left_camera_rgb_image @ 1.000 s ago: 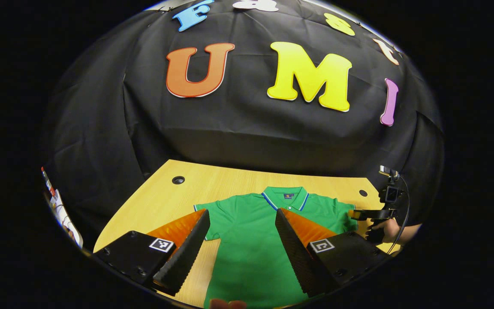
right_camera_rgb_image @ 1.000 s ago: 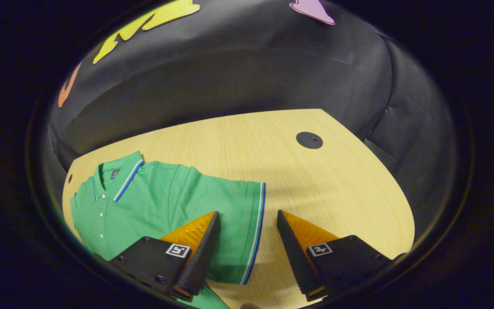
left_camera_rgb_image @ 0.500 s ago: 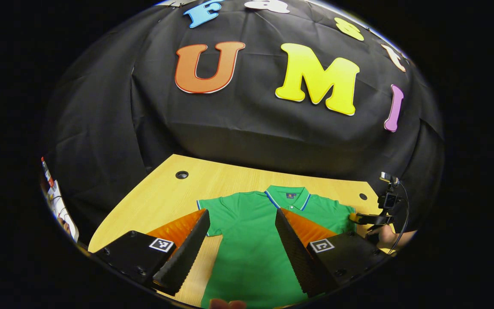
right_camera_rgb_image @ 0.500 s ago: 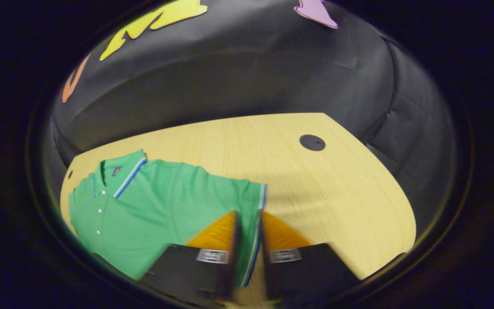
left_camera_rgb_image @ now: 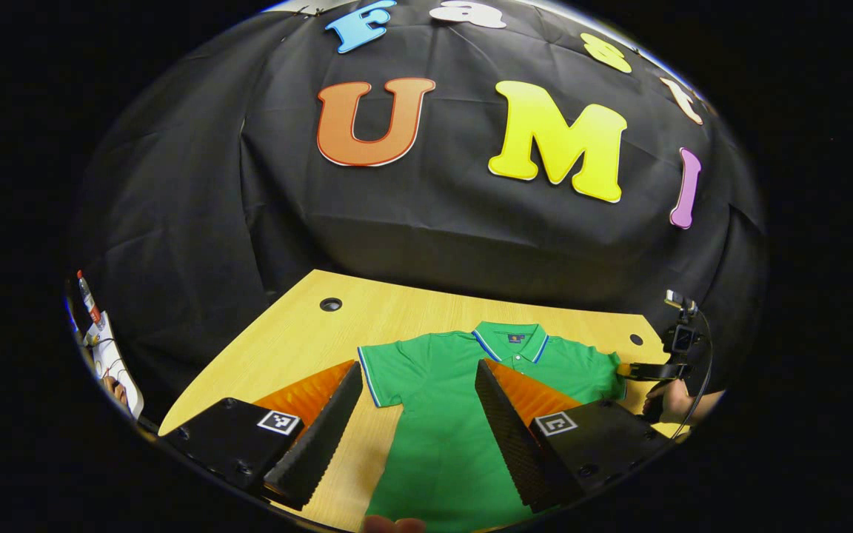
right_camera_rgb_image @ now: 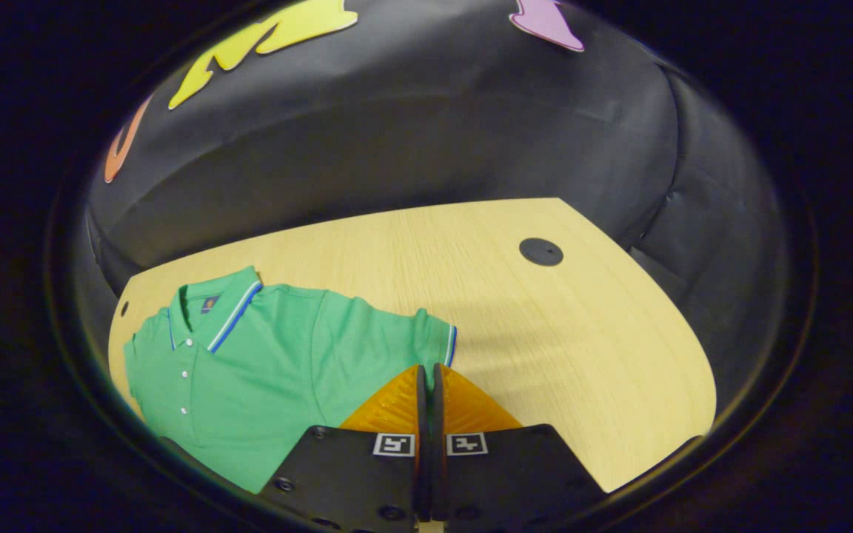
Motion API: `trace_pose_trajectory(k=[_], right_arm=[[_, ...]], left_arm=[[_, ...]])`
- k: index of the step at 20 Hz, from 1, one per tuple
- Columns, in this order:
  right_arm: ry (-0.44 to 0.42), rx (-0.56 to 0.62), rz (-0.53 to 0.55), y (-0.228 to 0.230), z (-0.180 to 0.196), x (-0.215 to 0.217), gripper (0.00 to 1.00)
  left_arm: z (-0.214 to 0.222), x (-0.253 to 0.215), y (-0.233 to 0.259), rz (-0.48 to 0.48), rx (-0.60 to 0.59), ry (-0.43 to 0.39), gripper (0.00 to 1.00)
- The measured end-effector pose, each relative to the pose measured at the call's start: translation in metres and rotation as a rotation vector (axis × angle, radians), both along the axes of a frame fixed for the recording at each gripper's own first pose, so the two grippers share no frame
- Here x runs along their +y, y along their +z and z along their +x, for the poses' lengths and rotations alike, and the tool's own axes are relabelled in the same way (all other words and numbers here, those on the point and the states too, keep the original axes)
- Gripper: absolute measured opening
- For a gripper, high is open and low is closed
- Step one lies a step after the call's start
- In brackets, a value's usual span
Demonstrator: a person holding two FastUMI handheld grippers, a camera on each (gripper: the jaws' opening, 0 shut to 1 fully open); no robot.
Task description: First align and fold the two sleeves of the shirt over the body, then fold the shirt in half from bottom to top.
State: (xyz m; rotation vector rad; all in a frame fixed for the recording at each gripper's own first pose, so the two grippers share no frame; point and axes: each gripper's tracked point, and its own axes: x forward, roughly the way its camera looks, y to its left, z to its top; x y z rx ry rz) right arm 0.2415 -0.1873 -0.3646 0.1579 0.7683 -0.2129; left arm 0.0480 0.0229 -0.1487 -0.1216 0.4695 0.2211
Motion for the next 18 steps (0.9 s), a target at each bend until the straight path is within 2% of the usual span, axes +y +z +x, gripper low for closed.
trace_pose_trajectory(k=[4,7,11,15,17,18], right_arm=[[0.062,-0.060,-0.072,0.040,0.008,0.025,0.01],[0.126,-0.076,-0.102,0.052,0.010,0.061,0.01],[0.204,-0.068,-0.129,0.043,0.015,0.115,0.01],[0.257,-0.023,-0.151,0.019,0.017,0.148,0.01],[0.271,0.001,-0.158,0.008,0.016,0.155,0.03],[0.275,0.013,-0.159,0.004,0.015,0.156,0.08]], left_arm=[[-0.007,0.019,-0.001,-0.003,-0.018,0.032,0.99],[-0.017,0.038,0.000,-0.014,-0.037,0.074,0.99],[-0.034,0.061,-0.005,-0.029,-0.039,0.125,0.99],[-0.054,0.083,-0.009,-0.035,-0.029,0.167,0.99],[-0.063,0.093,-0.010,-0.032,-0.025,0.182,0.99],[-0.067,0.097,-0.011,-0.032,-0.023,0.187,0.99]])
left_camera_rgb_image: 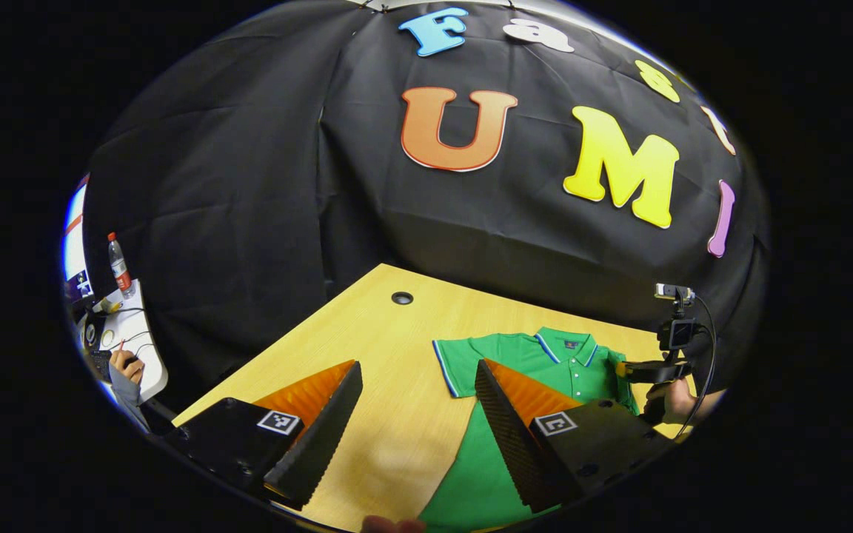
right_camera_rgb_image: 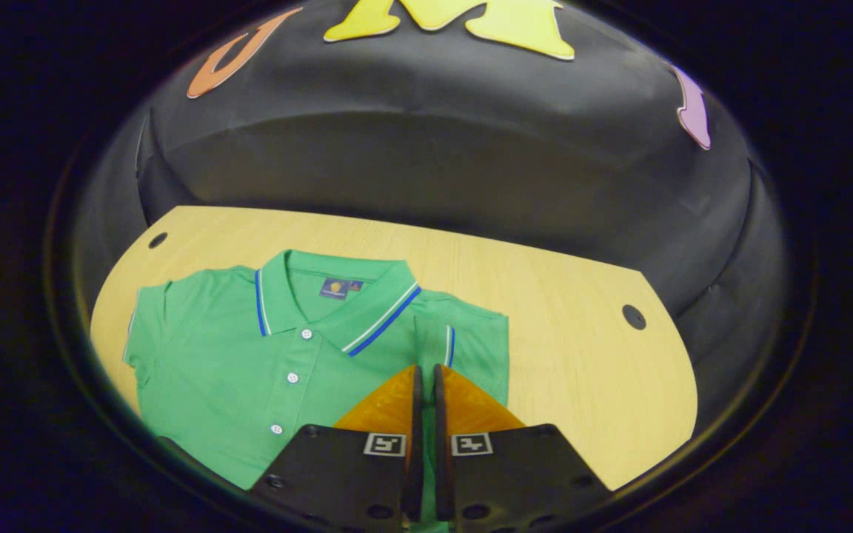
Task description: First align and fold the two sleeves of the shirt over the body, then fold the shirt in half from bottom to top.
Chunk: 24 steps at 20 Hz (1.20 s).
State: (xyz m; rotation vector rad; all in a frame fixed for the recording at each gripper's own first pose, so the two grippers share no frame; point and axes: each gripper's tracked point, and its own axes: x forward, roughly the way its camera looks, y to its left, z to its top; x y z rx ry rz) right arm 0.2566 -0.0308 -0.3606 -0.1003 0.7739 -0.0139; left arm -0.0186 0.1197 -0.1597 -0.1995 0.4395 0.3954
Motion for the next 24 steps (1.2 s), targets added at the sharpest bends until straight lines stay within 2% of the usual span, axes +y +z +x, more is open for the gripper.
trace_pose_trajectory(k=[5,6,7,9,10,11,12,13,15,16,18,21,24], right_arm=[[0.035,-0.007,0.075,0.016,-0.012,0.014,0.19],[0.038,-0.014,0.077,0.022,-0.016,0.014,0.30],[0.037,-0.017,0.081,0.028,-0.019,0.013,0.30],[0.045,-0.024,0.097,0.046,-0.031,0.011,0.38],[0.049,-0.031,0.102,0.056,-0.040,0.008,0.52],[0.054,-0.051,0.096,0.071,-0.047,0.005,0.61],[0.062,-0.078,0.083,0.087,-0.056,0.001,0.77],[0.069,-0.107,0.072,0.106,-0.066,-0.003,0.83],[0.086,-0.162,0.071,0.143,-0.091,-0.003,0.81],[0.098,-0.191,0.068,0.162,-0.104,-0.004,0.86],[0.114,-0.246,0.064,0.198,-0.132,-0.006,0.87],[0.127,-0.295,0.076,0.238,-0.169,-0.009,0.89],[0.082,-0.294,0.154,0.253,-0.197,-0.014,0.89]], left_arm=[[-0.006,0.012,-0.005,-0.012,0.001,0.007,0.99],[-0.004,0.012,-0.006,-0.014,-0.003,0.002,0.99],[-0.002,0.011,-0.006,-0.016,-0.006,-0.006,0.99],[0.005,0.006,-0.006,-0.025,-0.018,-0.036,0.99],[0.009,0.003,-0.007,-0.033,-0.026,-0.058,1.00],[0.014,-0.003,-0.008,-0.045,-0.030,-0.086,0.99],[0.020,-0.007,-0.010,-0.054,-0.034,-0.115,0.99],[0.026,-0.012,-0.012,-0.066,-0.034,-0.146,0.99],[0.037,-0.018,-0.020,-0.091,-0.030,-0.200,0.99],[0.043,-0.019,-0.025,-0.105,-0.028,-0.222,0.99],[0.055,-0.023,-0.036,-0.160,-0.027,-0.263,0.99],[0.073,-0.024,-0.065,-0.256,0.001,-0.272,0.99],[0.096,-0.020,-0.105,-0.285,0.059,-0.269,0.99]])
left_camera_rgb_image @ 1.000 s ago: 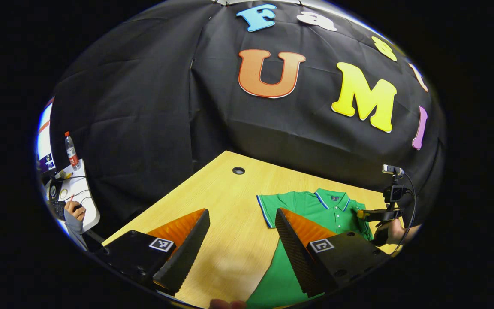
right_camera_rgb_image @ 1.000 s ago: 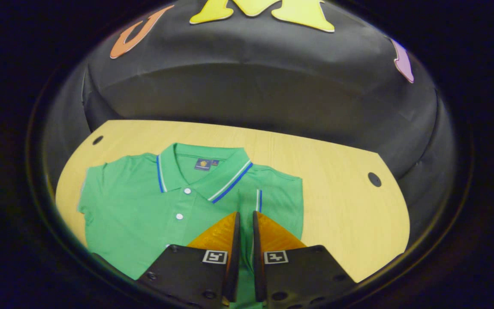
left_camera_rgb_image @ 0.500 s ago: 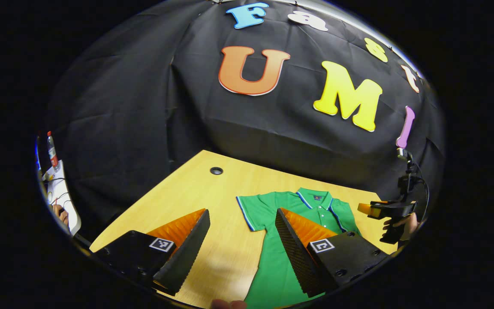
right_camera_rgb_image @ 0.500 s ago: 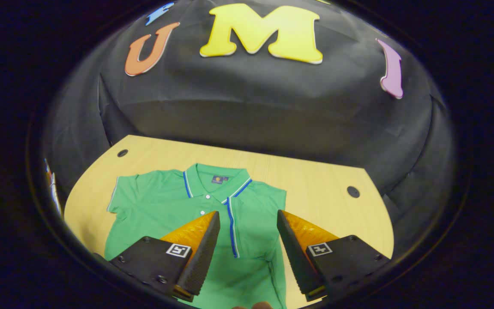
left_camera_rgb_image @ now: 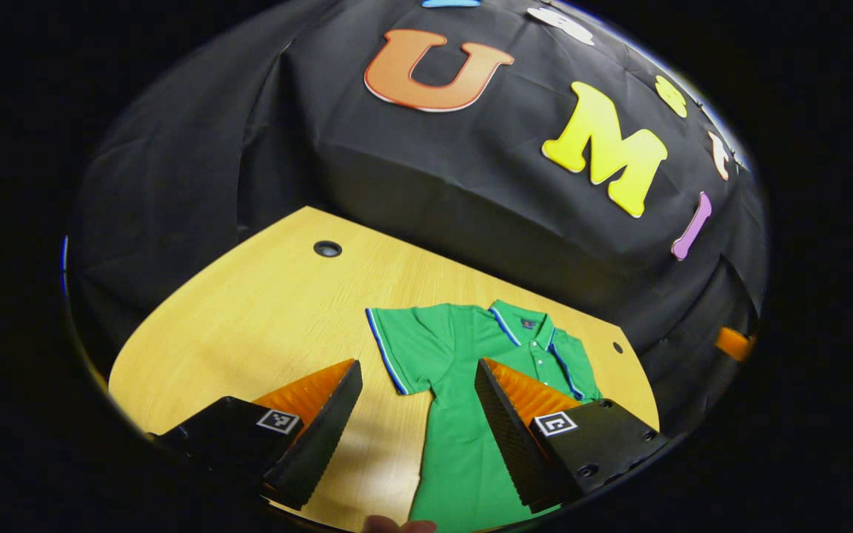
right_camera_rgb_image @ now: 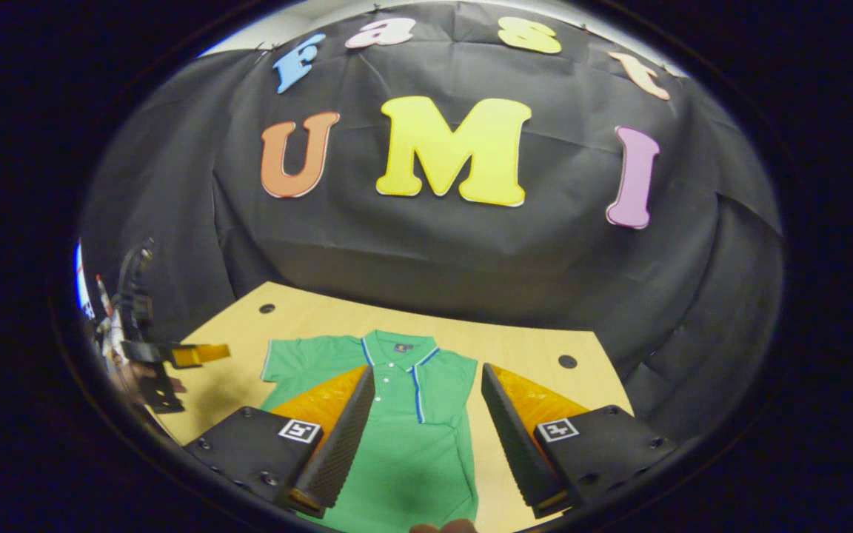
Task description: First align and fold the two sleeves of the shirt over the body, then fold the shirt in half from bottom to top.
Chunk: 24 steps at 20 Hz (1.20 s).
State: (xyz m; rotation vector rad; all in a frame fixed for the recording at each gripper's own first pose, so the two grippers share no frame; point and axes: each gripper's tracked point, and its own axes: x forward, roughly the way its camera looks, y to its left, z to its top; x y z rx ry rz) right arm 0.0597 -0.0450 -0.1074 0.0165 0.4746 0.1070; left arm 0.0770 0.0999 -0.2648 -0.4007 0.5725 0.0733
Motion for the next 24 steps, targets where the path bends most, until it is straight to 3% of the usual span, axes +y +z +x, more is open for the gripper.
trace_pose_trajectory(k=[2,9,15,17,19,20,24], right_arm=[[-0.039,0.016,0.022,-0.002,-0.011,-0.014,0.90],[-0.146,0.100,0.065,-0.021,-0.030,-0.058,0.91],[-0.179,0.123,0.149,-0.025,-0.024,-0.062,0.91],[-0.176,0.126,0.156,-0.028,-0.022,-0.062,0.88],[-0.176,0.133,0.177,-0.032,-0.020,-0.059,0.91],[-0.175,0.138,0.195,-0.035,-0.018,-0.057,0.91],[-0.180,0.174,0.251,-0.052,-0.017,-0.052,0.92]], left_arm=[[0.020,-0.005,-0.020,-0.022,0.013,-0.008,0.99],[0.072,-0.003,-0.068,0.048,0.014,0.021,0.99],[0.076,-0.001,-0.091,0.127,0.067,0.005,0.97],[0.076,-0.002,-0.091,0.135,0.062,0.012,0.93],[0.075,-0.004,-0.093,0.117,0.061,0.009,0.92],[0.075,-0.002,-0.093,0.107,0.058,0.026,0.86],[0.073,0.007,-0.098,0.137,0.065,0.082,0.34]])
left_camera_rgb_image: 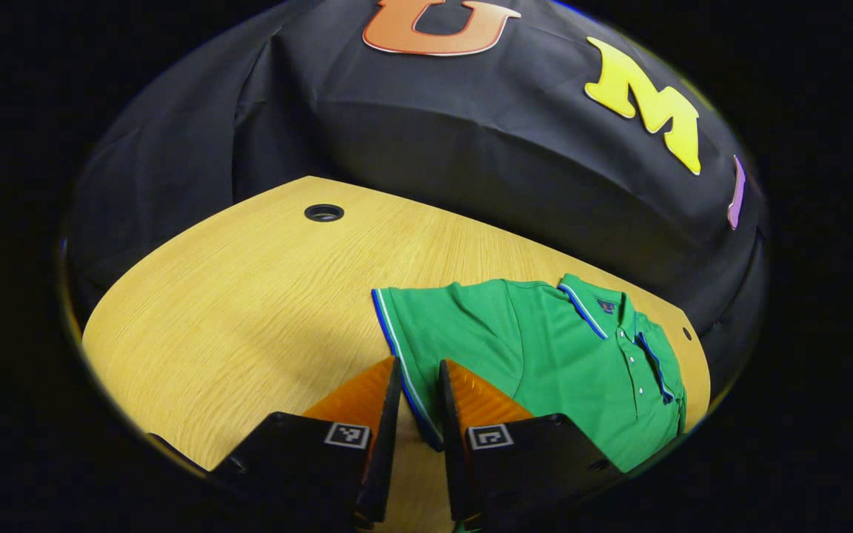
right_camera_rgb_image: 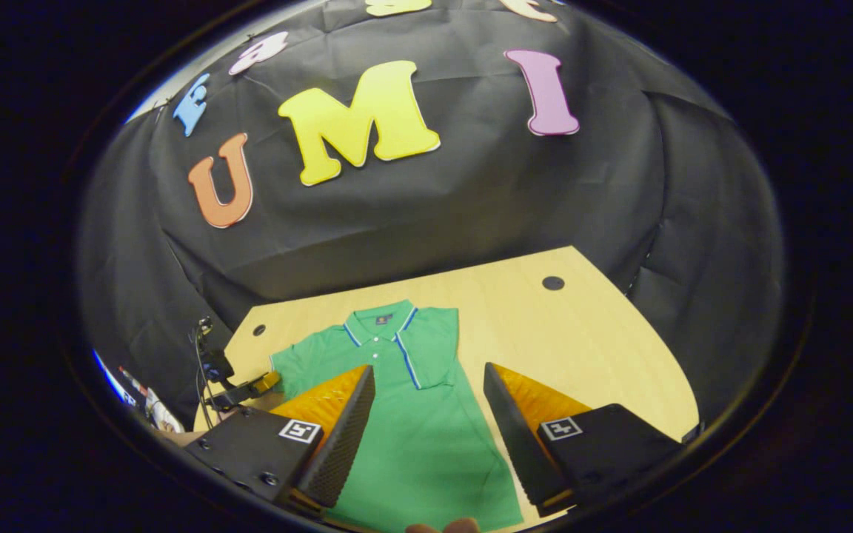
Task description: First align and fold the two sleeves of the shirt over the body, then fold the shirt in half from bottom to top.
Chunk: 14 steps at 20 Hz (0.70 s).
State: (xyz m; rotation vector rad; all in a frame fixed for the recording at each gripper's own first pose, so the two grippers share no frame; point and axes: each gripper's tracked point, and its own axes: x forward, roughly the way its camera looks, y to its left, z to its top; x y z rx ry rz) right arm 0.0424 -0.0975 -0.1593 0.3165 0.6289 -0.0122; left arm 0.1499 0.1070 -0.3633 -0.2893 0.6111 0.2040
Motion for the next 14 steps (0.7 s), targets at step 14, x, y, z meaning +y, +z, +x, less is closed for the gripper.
trace_pose_trajectory(k=[14], right_arm=[[-0.053,0.006,0.050,-0.023,-0.010,-0.014,0.95]], left_arm=[[0.012,-0.017,0.016,0.134,0.010,-0.128,0.04]])
